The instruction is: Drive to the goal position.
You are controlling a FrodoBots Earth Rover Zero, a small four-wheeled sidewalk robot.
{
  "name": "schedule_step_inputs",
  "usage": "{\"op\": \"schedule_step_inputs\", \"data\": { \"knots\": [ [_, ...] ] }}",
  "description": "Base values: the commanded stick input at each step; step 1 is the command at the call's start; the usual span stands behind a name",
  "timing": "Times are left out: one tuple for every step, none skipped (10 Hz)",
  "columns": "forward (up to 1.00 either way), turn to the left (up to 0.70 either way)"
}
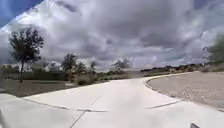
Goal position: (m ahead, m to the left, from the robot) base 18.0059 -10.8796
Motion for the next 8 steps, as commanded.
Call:
{"op": "schedule_step_inputs", "data": {
  "knots": [
    [0.70,0.01],
    [0.70,0.01],
    [0.70,0.01],
    [0.70,0.01],
    [0.70,0.01],
    [0.70,0.01],
    [0.70,0.01],
    [0.70,0.01]
  ]
}}
